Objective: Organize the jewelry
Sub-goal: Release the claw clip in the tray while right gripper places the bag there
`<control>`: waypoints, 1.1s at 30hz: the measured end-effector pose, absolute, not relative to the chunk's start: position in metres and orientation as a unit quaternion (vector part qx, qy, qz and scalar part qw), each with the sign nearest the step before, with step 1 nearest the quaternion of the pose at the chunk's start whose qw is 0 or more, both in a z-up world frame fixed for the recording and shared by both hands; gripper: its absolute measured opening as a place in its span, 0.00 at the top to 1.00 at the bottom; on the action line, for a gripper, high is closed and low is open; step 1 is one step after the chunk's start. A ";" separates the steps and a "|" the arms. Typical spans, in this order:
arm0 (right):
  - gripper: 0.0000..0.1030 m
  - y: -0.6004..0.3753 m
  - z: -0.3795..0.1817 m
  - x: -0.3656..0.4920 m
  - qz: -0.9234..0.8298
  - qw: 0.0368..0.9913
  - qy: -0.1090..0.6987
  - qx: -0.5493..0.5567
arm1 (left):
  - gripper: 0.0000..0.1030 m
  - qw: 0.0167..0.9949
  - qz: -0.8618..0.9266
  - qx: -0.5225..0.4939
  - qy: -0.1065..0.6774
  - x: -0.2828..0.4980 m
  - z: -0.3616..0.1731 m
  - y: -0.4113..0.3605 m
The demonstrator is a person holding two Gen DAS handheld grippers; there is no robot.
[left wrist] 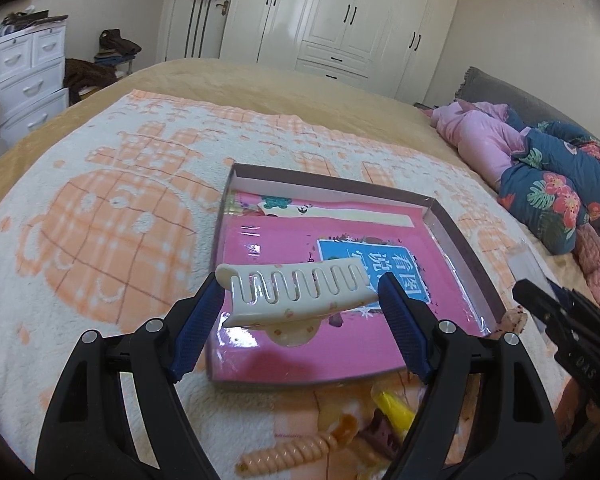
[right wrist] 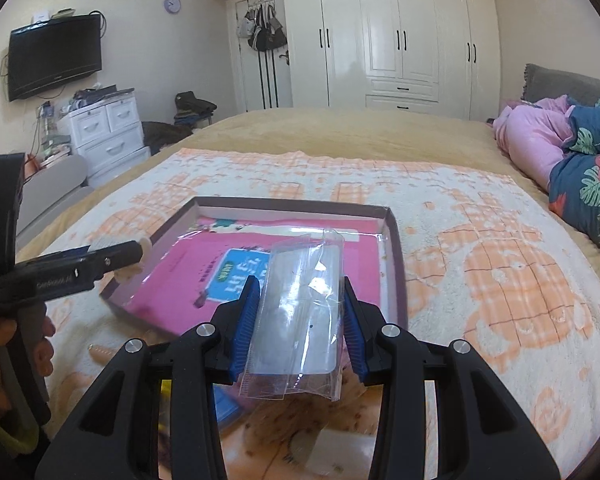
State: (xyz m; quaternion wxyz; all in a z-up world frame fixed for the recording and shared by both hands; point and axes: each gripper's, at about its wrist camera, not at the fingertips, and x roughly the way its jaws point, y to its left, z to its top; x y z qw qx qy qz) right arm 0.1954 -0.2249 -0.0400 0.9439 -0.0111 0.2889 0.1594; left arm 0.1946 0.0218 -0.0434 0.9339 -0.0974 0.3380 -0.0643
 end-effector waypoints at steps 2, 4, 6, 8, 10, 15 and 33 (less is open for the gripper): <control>0.63 -0.228 -0.043 0.205 0.158 0.942 0.295 -0.009 | 0.32 0.932 -0.067 -0.098 0.344 0.201 -0.047 0.020; 0.63 -0.232 -0.047 0.214 0.151 0.941 0.302 -0.006 | 0.32 0.930 -0.069 -0.097 0.348 0.206 -0.050 0.018; 0.63 -0.236 -0.050 0.224 0.149 0.938 0.312 0.004 | 0.32 0.929 -0.071 -0.091 0.352 0.210 -0.053 0.015; 0.63 -0.238 -0.055 0.235 0.150 0.934 0.324 0.009 | 0.32 0.928 -0.072 -0.084 0.356 0.213 -0.057 0.014; 0.63 -0.239 -0.059 0.243 0.145 0.932 0.332 0.008 | 0.32 0.926 -0.073 -0.080 0.362 0.216 -0.062 0.012; 0.63 -0.239 -0.070 0.261 0.138 0.925 0.354 0.005 | 0.32 0.923 -0.074 -0.074 0.370 0.222 -0.069 0.012; 0.61 -0.233 -0.094 0.279 0.124 0.913 0.389 0.008 | 0.32 0.920 -0.081 -0.070 0.377 0.225 -0.076 0.010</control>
